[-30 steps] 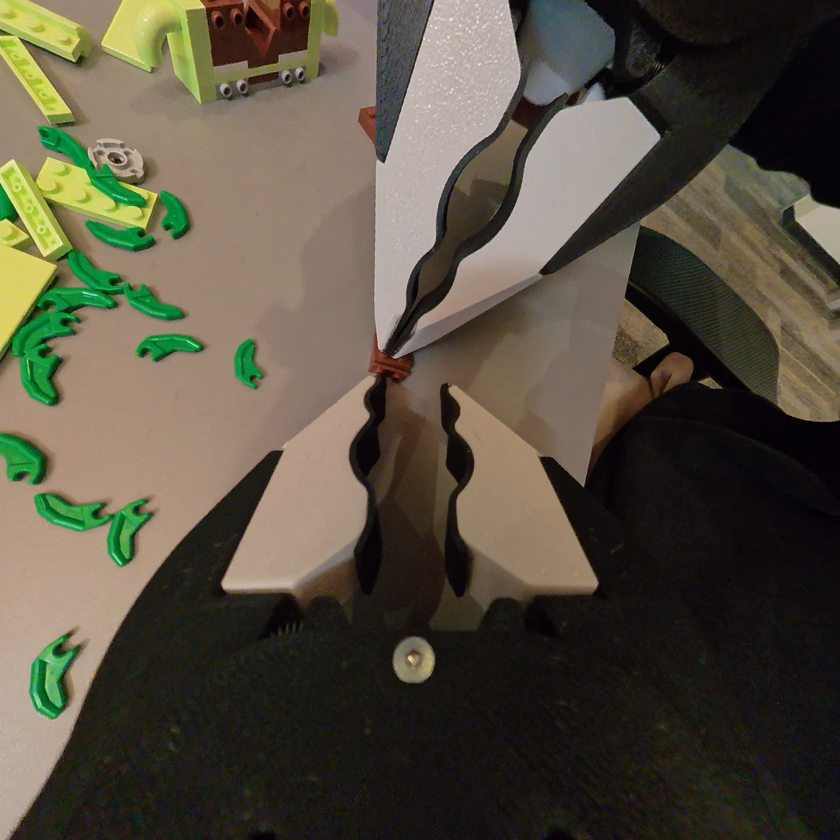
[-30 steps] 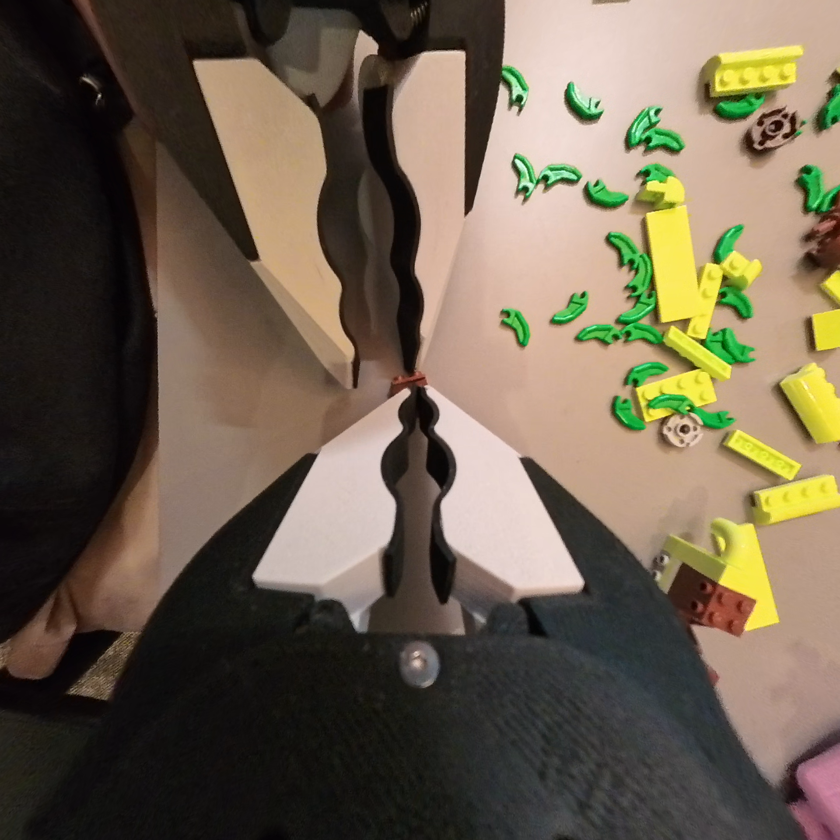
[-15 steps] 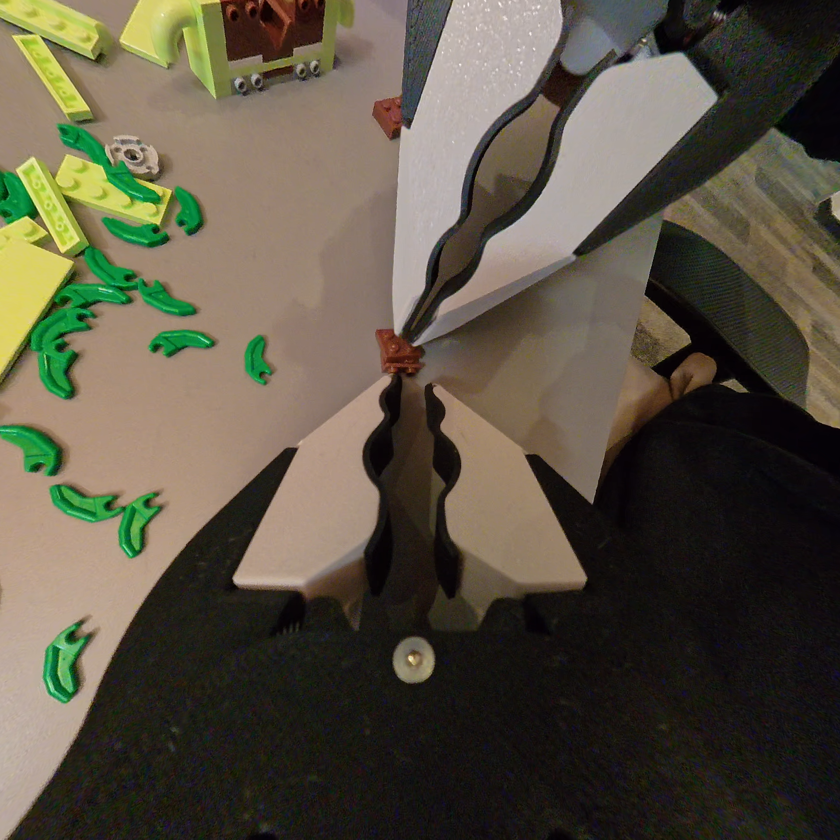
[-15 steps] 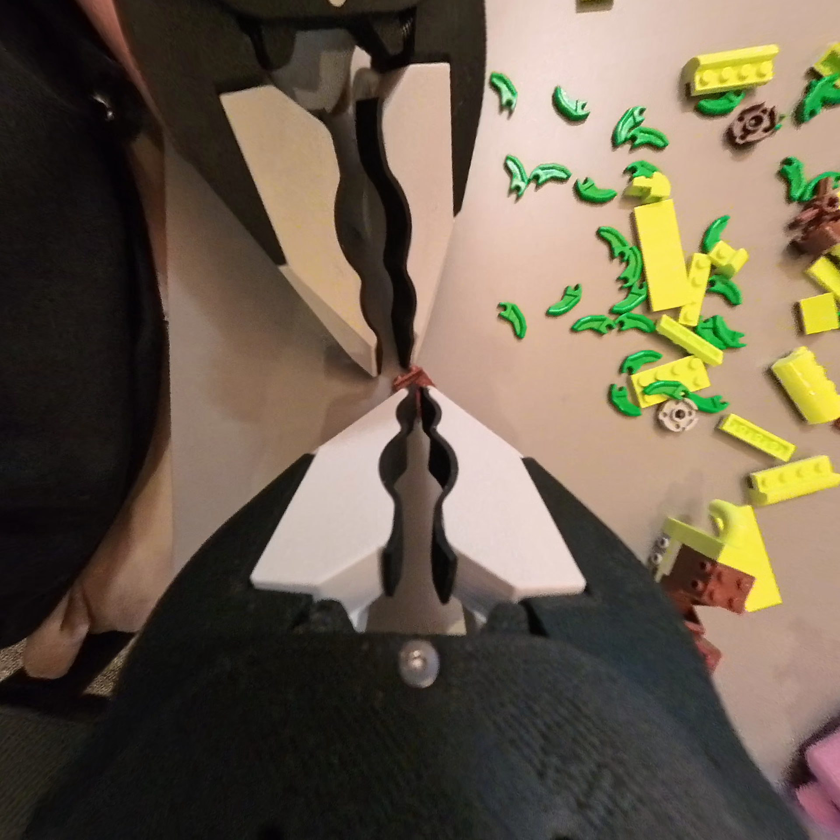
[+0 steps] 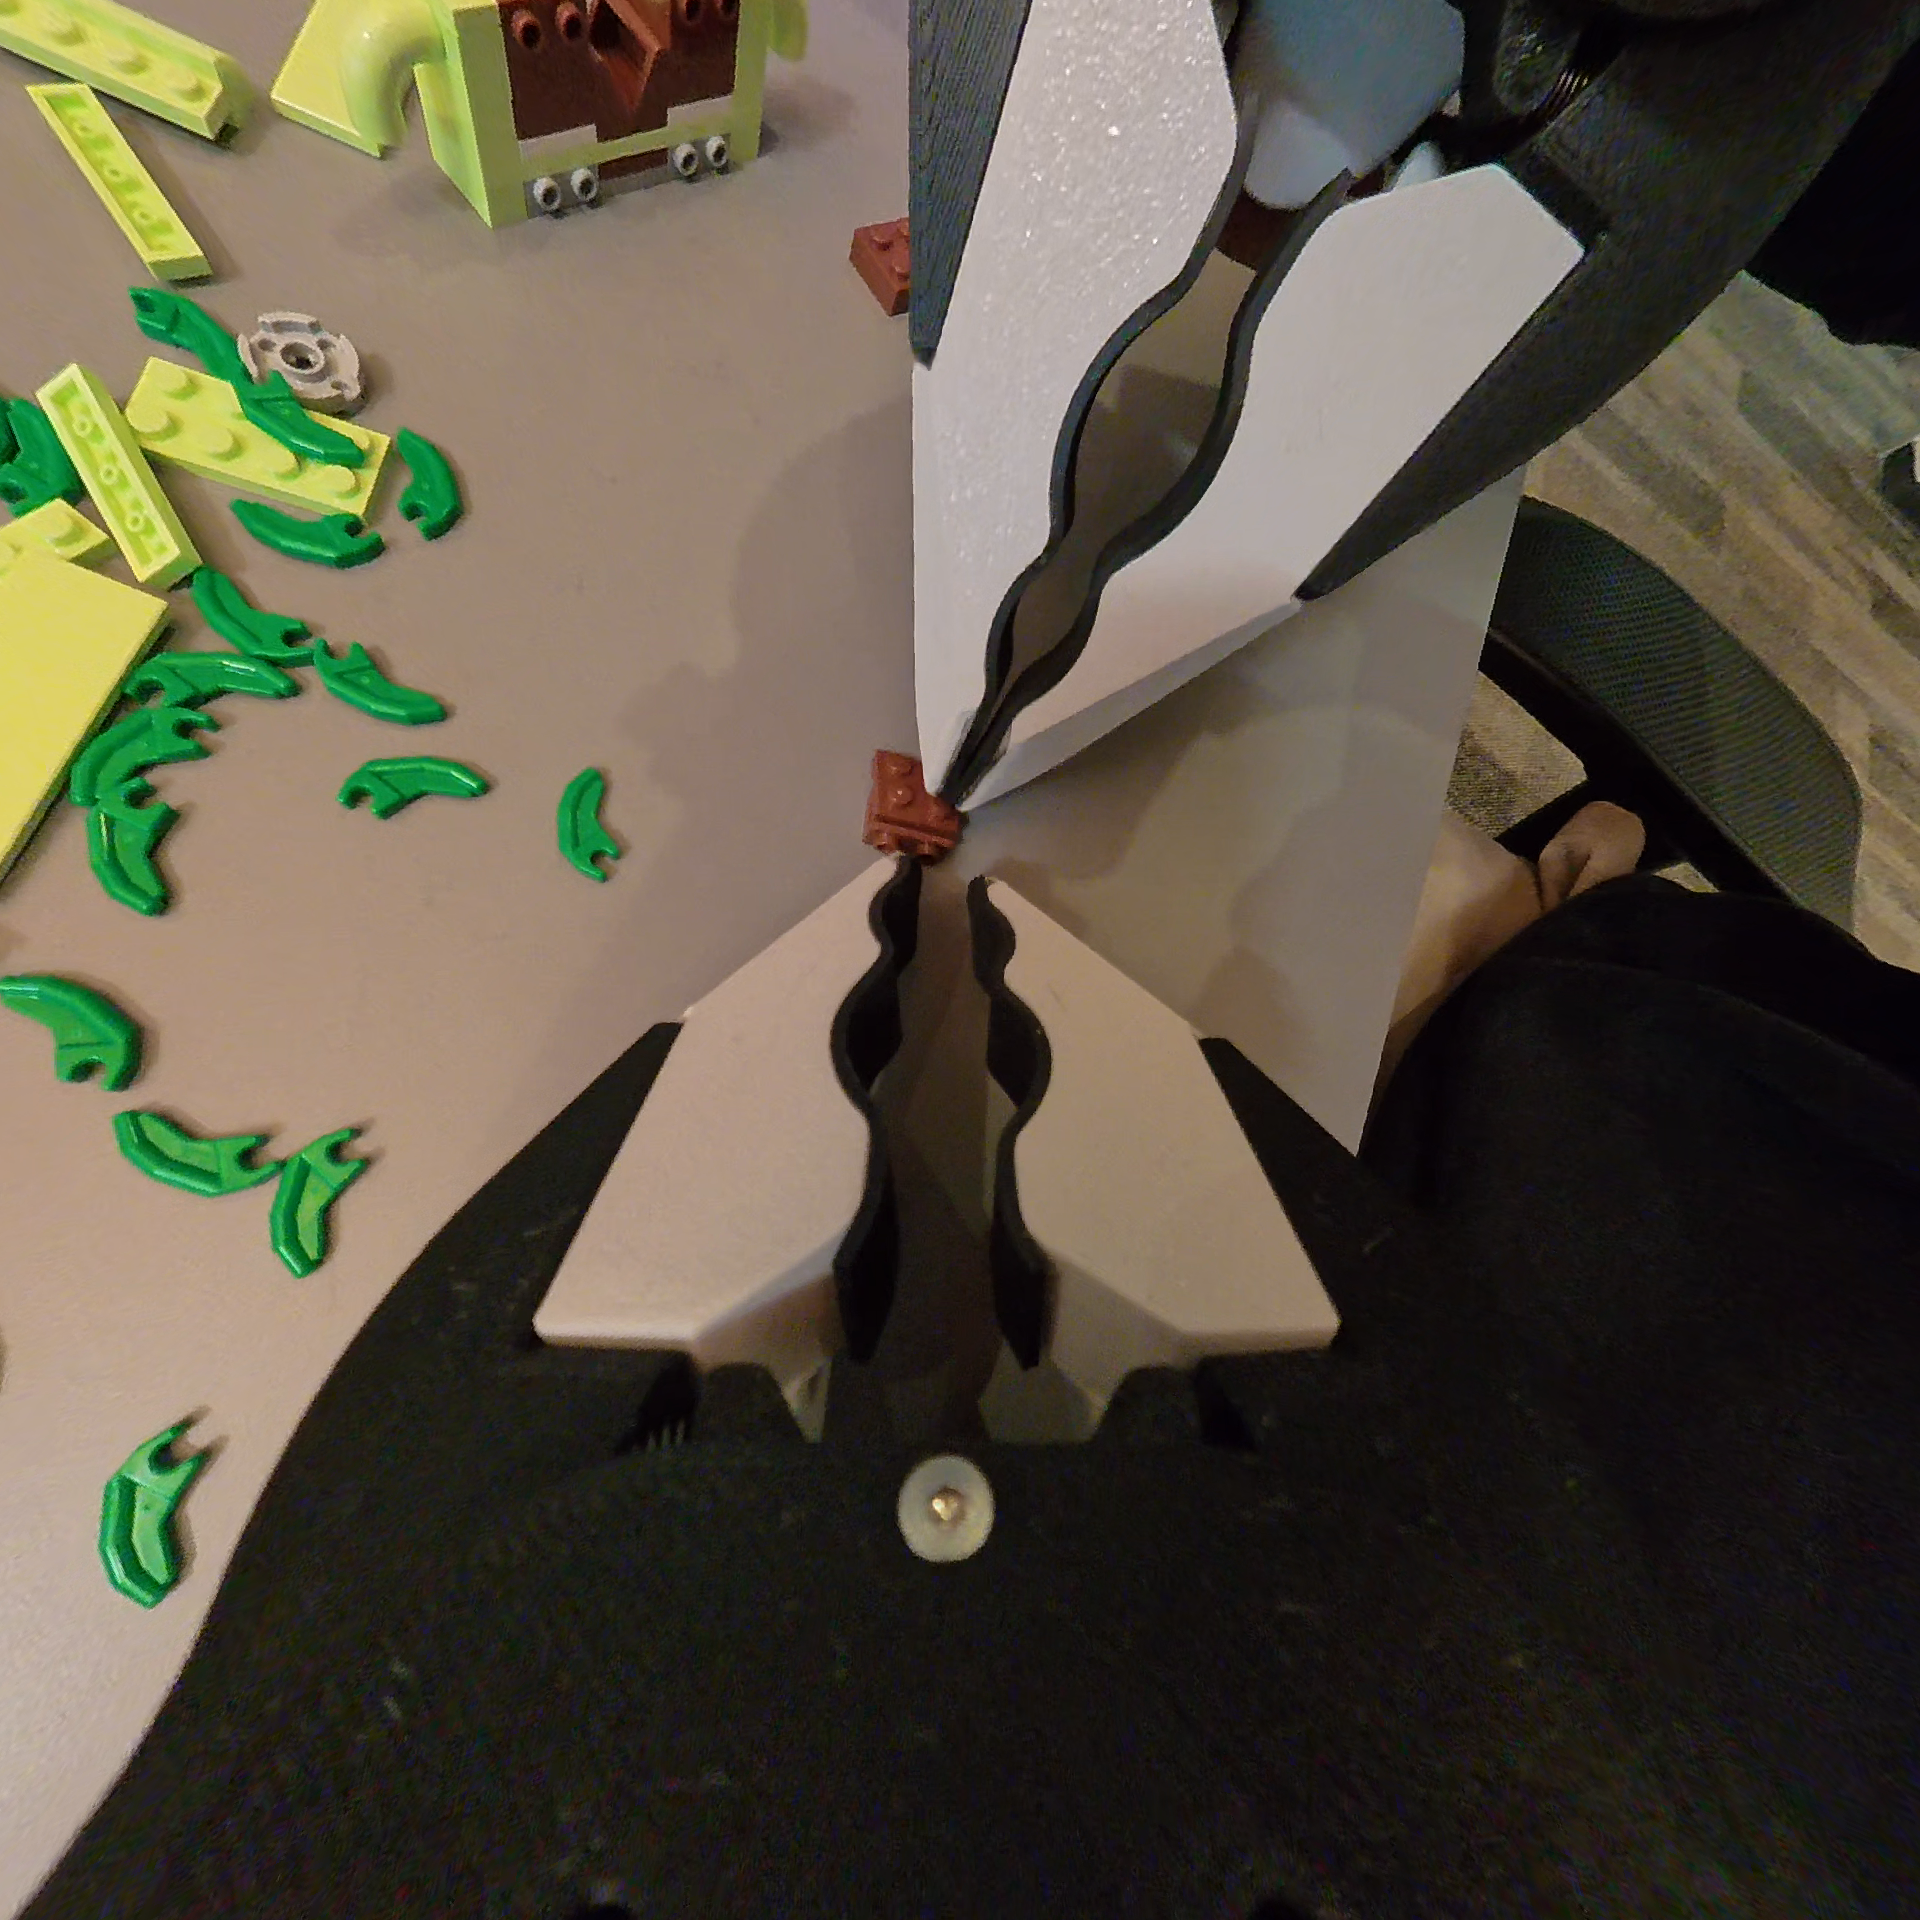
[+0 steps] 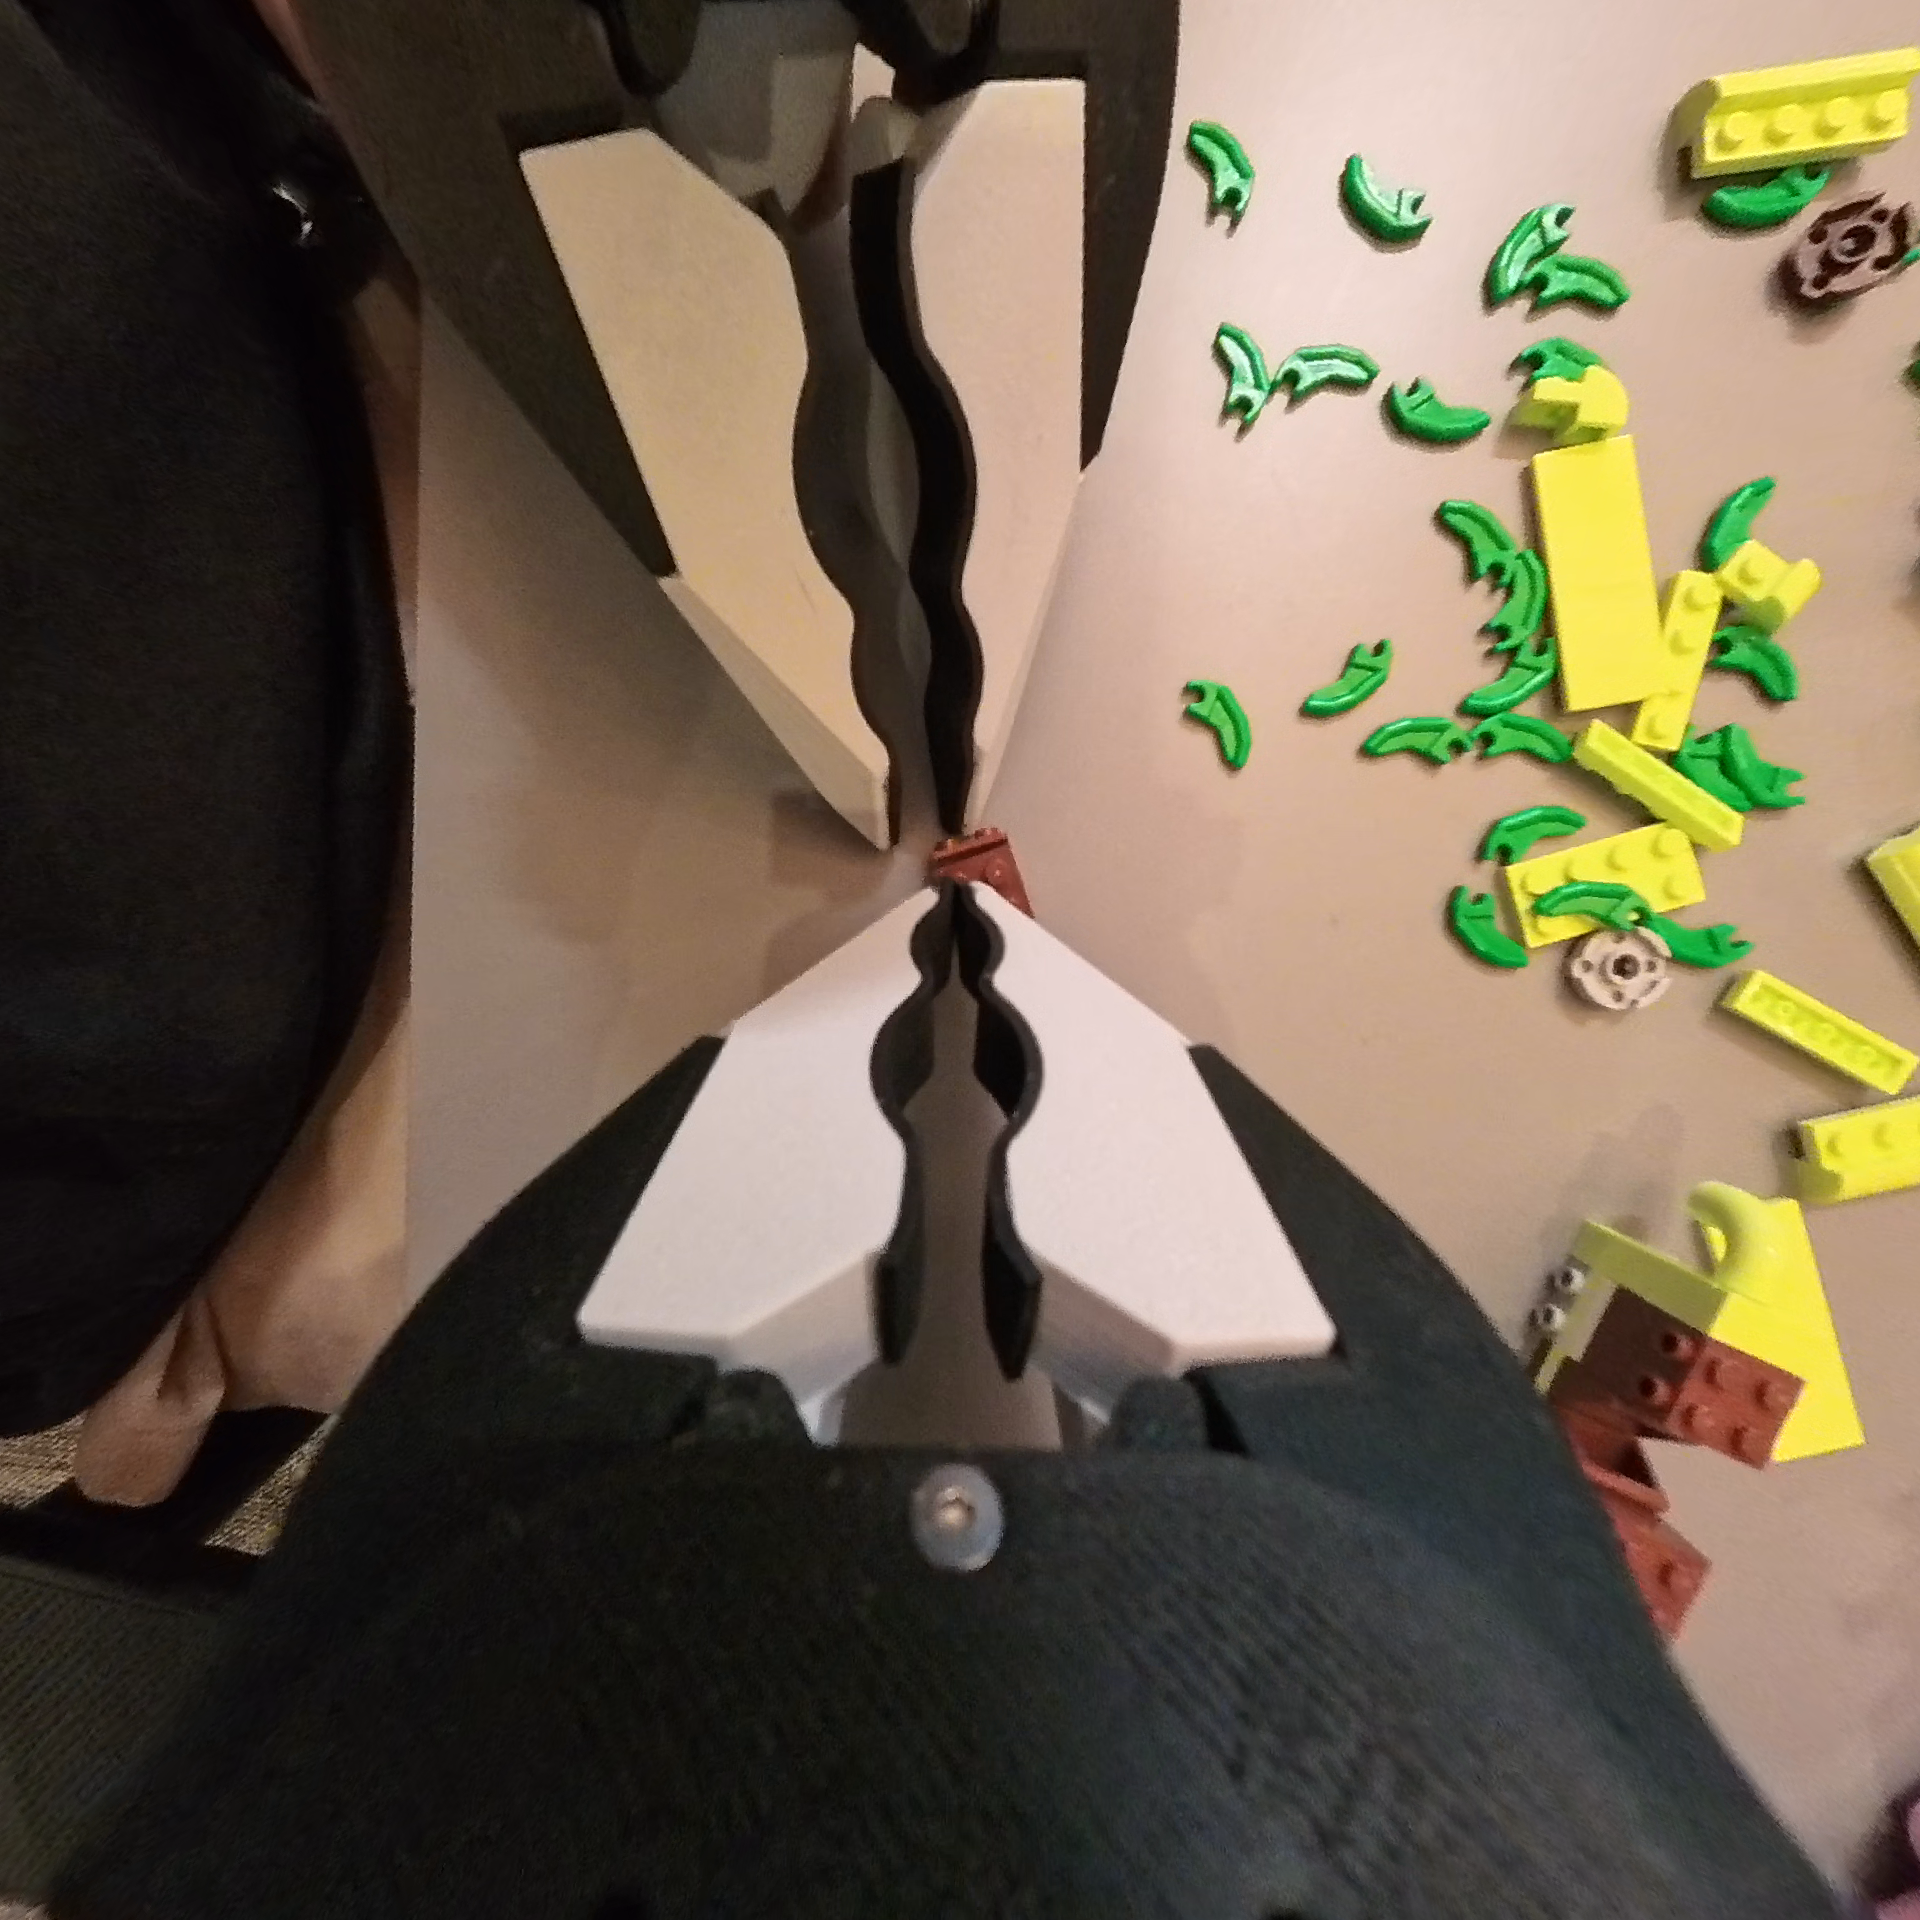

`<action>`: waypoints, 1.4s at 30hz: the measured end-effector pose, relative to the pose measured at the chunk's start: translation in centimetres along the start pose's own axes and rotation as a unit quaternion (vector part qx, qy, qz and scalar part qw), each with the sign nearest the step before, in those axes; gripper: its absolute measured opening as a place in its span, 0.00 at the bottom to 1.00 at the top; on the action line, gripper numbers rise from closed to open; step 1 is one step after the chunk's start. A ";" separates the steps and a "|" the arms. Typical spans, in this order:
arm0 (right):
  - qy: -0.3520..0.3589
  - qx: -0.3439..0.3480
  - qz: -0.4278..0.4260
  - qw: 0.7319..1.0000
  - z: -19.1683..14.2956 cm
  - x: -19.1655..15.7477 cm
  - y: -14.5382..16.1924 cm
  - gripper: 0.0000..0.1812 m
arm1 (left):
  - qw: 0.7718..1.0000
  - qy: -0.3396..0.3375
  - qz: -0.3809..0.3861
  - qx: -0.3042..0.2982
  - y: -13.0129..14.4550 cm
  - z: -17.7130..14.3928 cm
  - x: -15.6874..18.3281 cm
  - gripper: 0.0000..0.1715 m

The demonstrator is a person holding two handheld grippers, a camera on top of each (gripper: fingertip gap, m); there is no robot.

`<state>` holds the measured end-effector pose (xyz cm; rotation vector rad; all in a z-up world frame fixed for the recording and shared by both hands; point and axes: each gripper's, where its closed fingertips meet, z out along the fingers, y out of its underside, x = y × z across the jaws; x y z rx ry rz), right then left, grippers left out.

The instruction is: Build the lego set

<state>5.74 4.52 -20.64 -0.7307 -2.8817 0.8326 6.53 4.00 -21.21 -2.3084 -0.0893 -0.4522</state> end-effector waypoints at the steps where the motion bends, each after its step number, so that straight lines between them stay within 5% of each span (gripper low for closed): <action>1: 0.003 0.000 -0.001 1.000 -0.1 0.1 0.0 0.00 | 1.000 0.000 0.000 0.000 0.0 0.0 0.0 0.04; 42: -0.034 -0.046 -0.114 0.992 0.2 0.3 -0.3 0.04 | 1.000 0.010 -0.005 0.000 0.0 0.0 0.1 0.05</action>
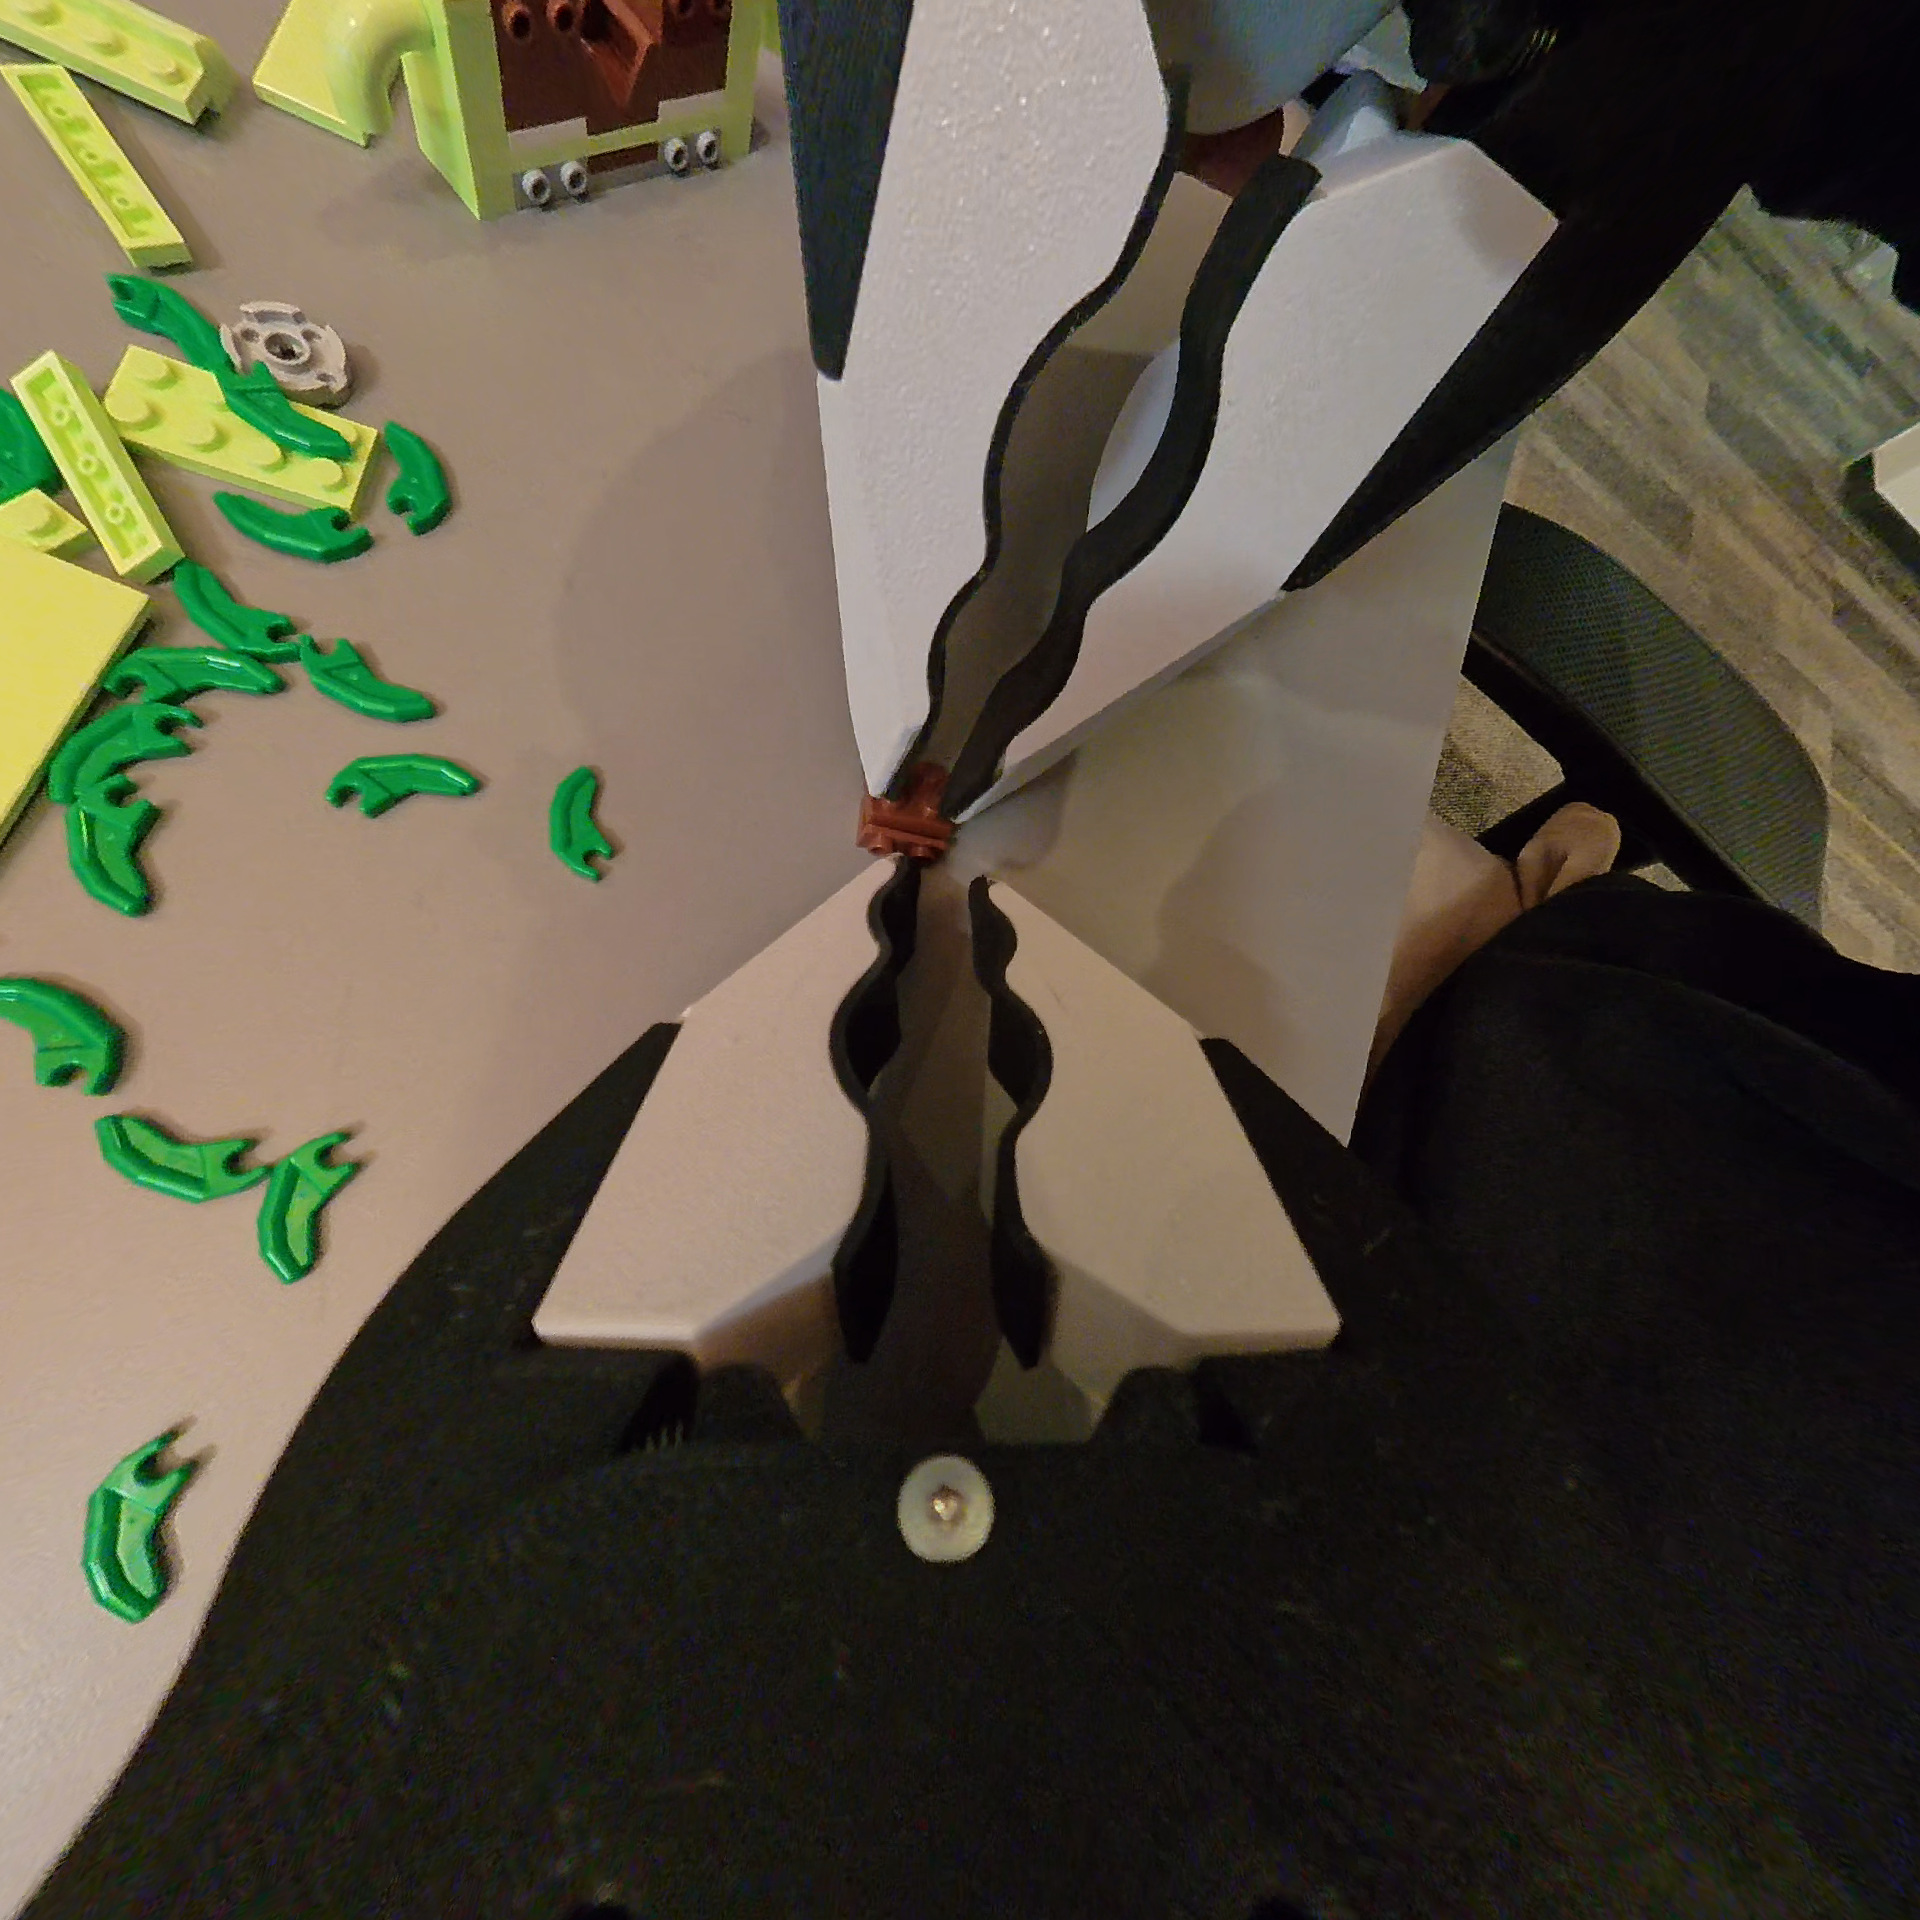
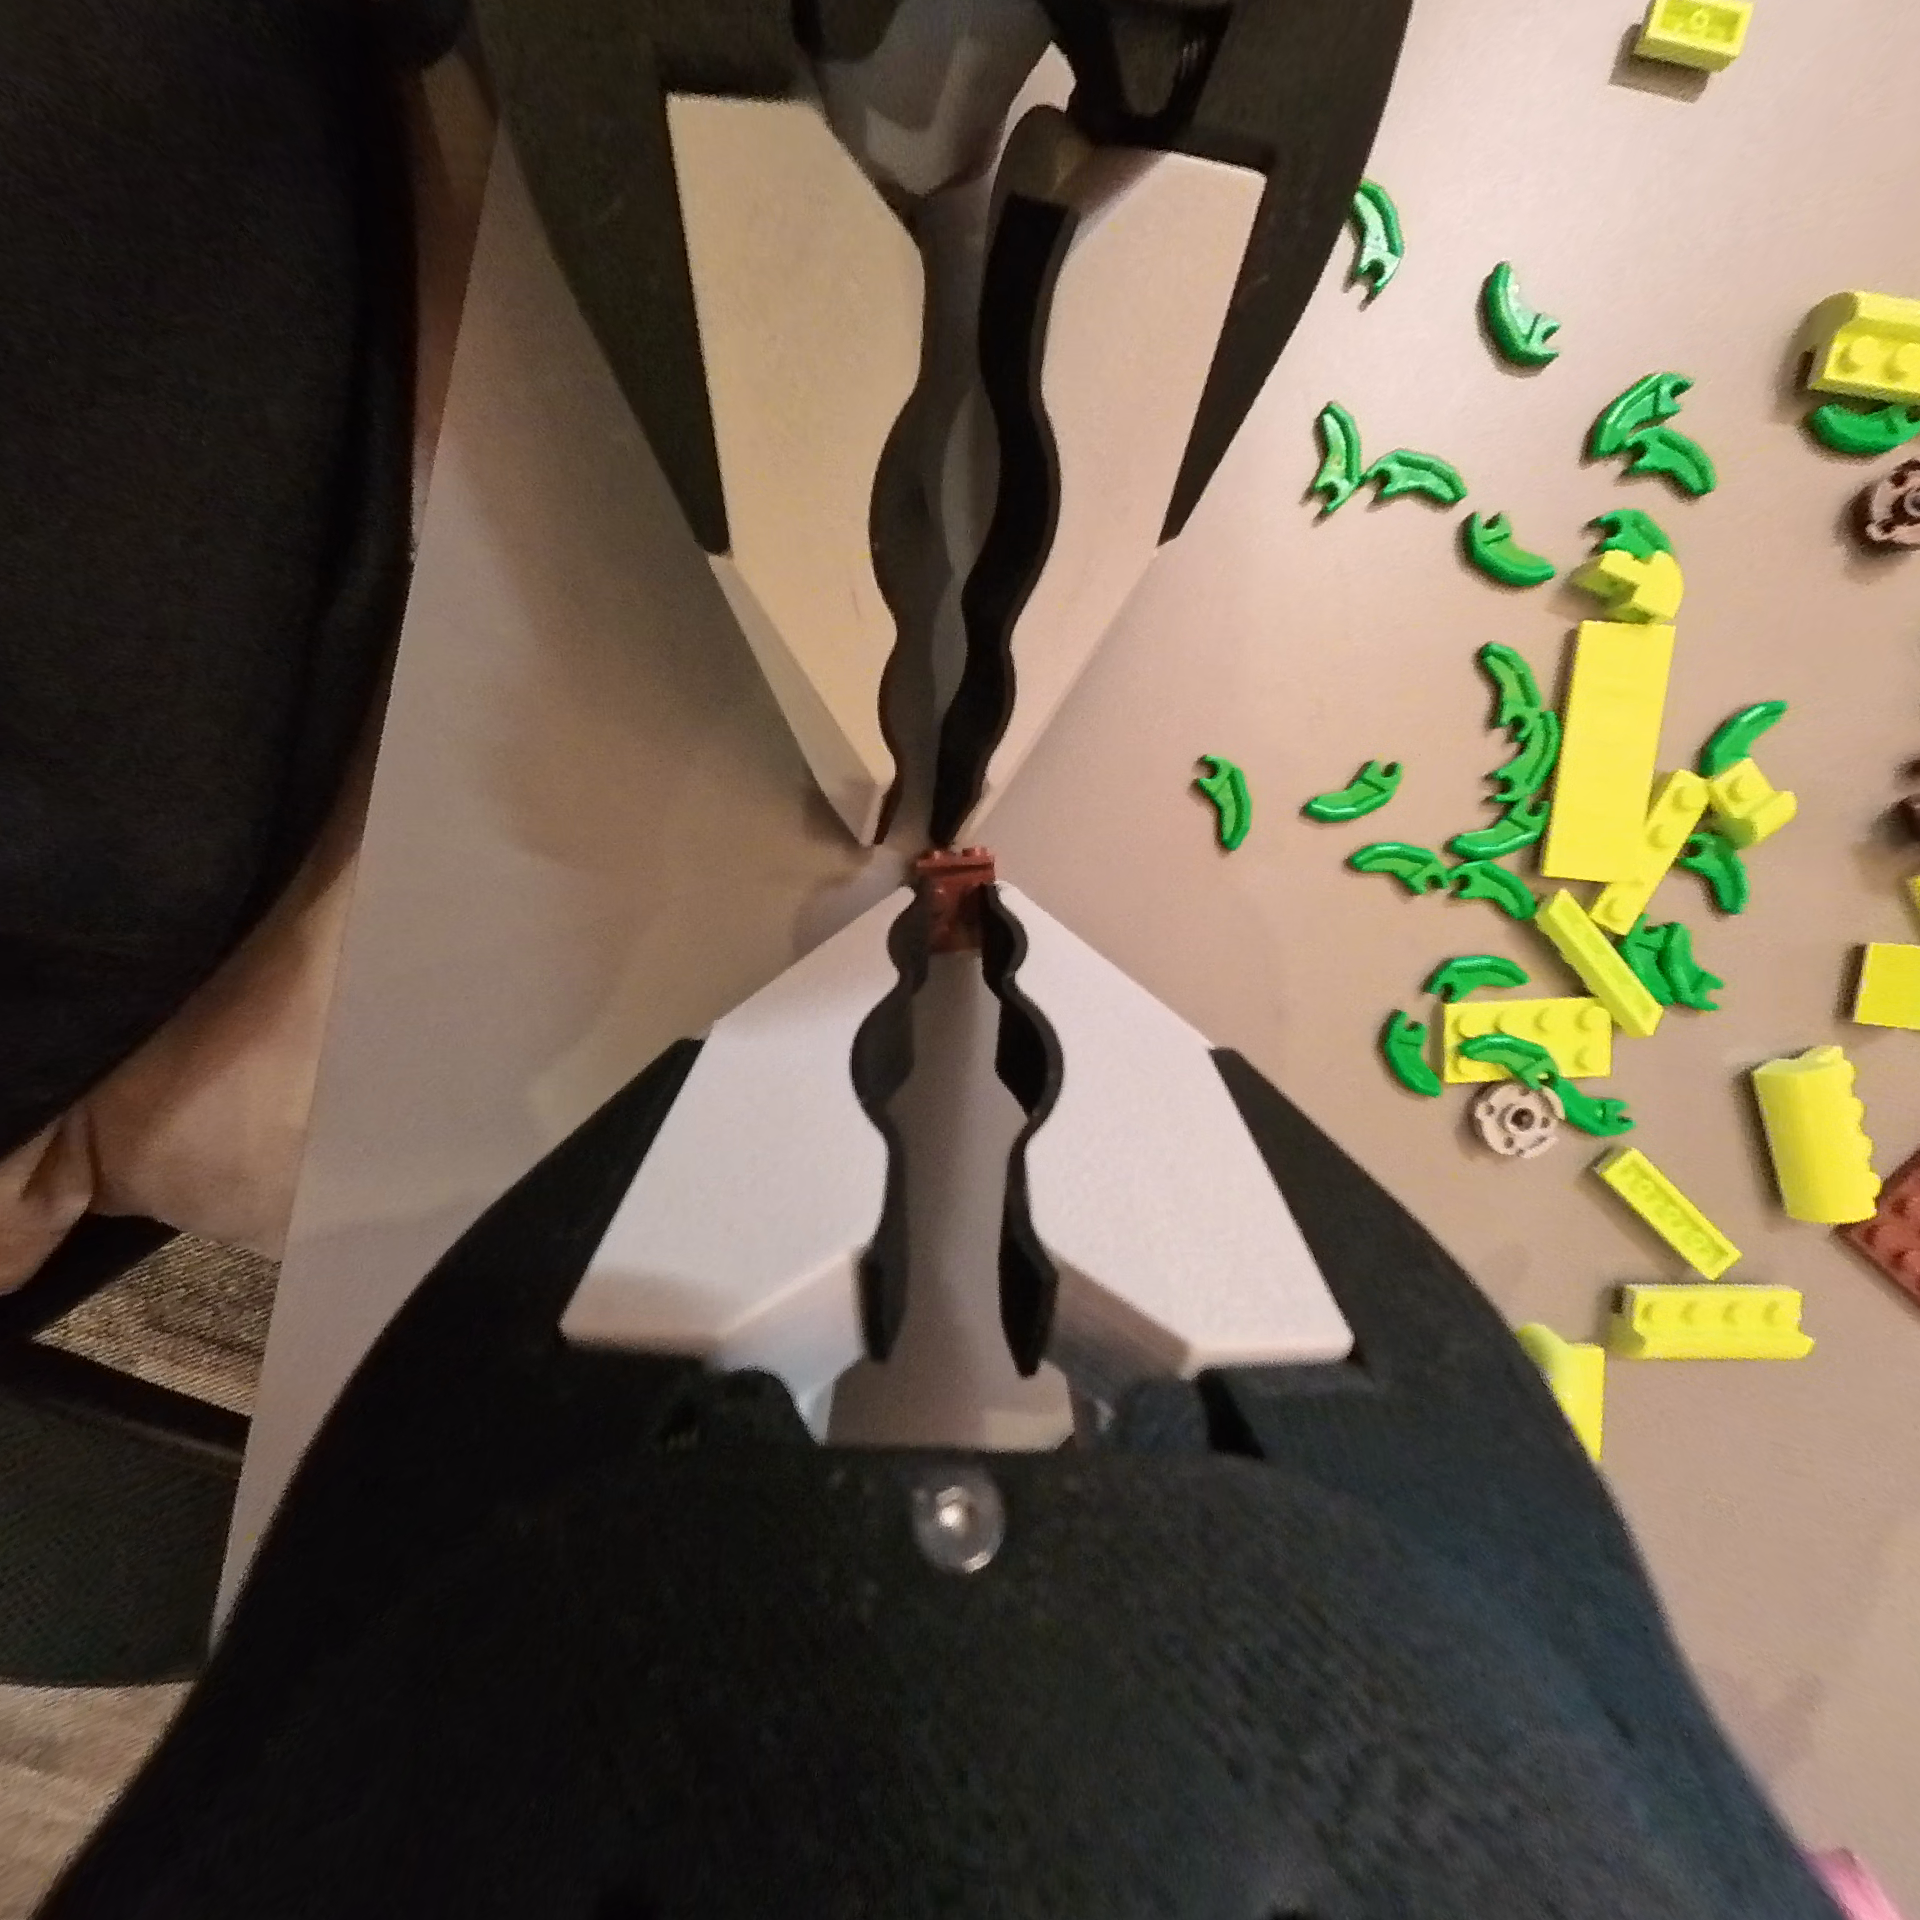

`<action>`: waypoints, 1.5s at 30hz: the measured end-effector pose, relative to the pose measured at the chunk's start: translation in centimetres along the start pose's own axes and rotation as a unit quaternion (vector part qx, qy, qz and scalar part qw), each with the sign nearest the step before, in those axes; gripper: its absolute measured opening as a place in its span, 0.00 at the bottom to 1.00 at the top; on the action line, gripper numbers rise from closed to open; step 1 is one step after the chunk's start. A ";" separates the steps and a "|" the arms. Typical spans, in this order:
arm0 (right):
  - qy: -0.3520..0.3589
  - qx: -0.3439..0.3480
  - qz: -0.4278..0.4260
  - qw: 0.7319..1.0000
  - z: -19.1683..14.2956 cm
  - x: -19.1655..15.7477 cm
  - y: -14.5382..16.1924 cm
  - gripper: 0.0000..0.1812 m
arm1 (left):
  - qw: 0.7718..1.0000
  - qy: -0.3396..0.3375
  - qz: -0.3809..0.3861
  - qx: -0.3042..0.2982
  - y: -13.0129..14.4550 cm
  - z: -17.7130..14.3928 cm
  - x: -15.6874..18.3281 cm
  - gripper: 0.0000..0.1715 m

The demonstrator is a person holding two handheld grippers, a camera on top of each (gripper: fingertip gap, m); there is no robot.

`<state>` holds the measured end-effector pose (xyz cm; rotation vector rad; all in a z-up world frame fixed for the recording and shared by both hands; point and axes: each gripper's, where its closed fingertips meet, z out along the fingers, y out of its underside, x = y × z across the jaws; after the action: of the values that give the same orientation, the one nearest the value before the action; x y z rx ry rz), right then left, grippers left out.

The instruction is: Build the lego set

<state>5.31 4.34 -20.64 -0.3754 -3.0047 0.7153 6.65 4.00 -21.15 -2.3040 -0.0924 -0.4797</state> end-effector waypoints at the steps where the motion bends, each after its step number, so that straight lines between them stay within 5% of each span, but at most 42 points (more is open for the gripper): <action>1: -0.001 -0.001 0.001 1.000 0.0 0.0 0.0 0.04 | 1.000 0.000 0.000 0.000 0.0 0.0 0.0 0.05; 38: -0.023 -0.056 0.035 0.998 0.4 -0.1 -0.3 0.04 | 1.000 -0.016 -0.004 0.002 -0.1 0.0 -0.4 0.00; 45: -0.014 -0.015 0.056 0.998 0.3 -0.1 -0.4 0.07 | 1.000 -0.012 -0.008 0.003 -0.1 0.0 -0.3 0.00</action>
<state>5.26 3.85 -20.70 -0.5428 -3.0437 0.6902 6.32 4.08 -21.26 -2.3061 -0.1247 -0.4599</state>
